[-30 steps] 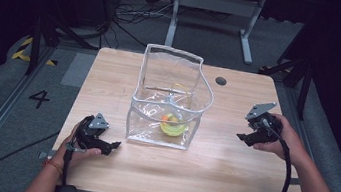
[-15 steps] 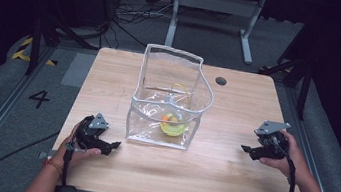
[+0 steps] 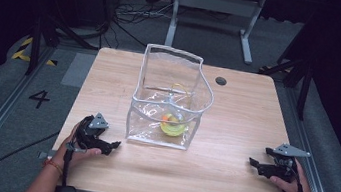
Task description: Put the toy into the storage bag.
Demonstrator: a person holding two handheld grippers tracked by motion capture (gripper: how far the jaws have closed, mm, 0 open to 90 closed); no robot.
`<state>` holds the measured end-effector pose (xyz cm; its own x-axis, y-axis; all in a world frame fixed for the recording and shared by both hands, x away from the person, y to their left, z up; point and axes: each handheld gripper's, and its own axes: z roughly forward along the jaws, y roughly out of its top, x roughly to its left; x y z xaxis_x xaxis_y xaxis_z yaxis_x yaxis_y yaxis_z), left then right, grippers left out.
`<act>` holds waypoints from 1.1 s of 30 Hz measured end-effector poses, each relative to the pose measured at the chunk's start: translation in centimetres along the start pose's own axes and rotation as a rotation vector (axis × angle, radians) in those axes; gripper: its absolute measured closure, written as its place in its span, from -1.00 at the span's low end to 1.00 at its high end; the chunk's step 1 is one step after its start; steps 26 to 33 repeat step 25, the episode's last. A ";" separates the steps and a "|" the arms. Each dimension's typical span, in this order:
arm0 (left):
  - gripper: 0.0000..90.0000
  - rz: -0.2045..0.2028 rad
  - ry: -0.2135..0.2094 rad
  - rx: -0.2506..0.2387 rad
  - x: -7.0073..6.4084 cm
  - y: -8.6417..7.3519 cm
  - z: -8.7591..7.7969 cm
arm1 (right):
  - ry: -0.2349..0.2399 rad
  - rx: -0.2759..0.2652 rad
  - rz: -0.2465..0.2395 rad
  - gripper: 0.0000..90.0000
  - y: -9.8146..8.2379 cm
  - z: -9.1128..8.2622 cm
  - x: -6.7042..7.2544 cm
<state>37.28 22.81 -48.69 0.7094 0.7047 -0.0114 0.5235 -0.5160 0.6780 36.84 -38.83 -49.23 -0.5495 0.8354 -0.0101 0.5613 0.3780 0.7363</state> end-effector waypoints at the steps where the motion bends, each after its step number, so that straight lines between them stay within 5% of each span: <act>1: -0.74 0.000 0.000 0.000 0.0 0.0 0.0 | -0.003 0.002 0.007 -0.67 0.0 0.0 0.0; 33: -0.75 -0.002 -0.006 -0.001 0.0 0.0 0.0 | -0.009 0.009 0.033 -0.70 0.0 0.1 0.0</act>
